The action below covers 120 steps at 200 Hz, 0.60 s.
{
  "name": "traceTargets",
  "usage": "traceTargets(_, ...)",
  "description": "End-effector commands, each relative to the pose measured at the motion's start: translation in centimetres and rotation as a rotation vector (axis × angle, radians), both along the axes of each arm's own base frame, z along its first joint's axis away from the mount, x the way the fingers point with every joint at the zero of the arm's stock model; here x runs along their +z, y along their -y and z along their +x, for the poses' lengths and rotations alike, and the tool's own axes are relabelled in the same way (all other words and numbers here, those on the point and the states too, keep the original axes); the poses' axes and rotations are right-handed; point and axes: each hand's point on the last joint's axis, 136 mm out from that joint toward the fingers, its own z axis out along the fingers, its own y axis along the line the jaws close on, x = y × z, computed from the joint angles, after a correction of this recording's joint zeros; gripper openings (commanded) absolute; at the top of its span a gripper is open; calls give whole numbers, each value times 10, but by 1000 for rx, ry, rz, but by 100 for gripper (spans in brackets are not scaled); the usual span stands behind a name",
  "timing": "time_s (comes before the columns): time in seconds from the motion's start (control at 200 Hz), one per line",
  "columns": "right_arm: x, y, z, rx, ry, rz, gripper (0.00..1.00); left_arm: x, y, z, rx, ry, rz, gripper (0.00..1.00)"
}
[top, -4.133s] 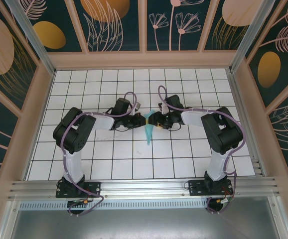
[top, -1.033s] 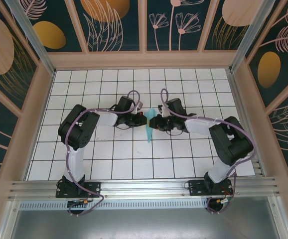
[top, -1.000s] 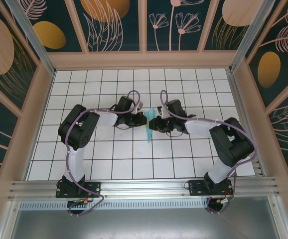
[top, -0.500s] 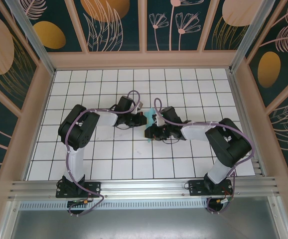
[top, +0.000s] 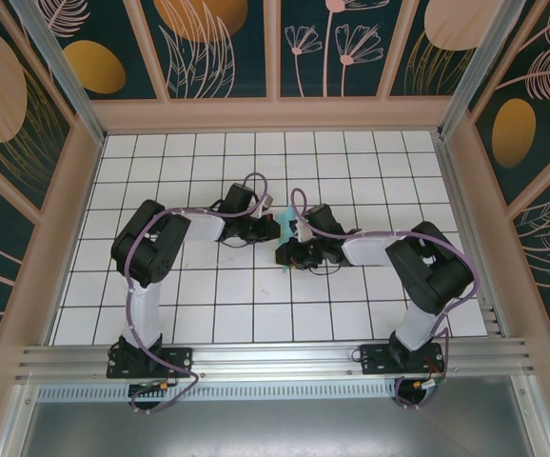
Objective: Fold a paper plane with a square sheet of paper (fold left side to right side)
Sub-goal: Fold the wing for the fifth time at the center of the table.
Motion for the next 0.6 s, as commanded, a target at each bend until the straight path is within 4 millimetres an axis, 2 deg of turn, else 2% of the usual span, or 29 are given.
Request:
traceTargets(0.0, -4, -3, 2, 10, 7, -26, 24, -36, -18, 9, 57, 12, 134, 0)
traceTargets(0.596, -12, -10, 3, 33, -4, -53, 24, -36, -18, 10, 56, 15, 135, 0)
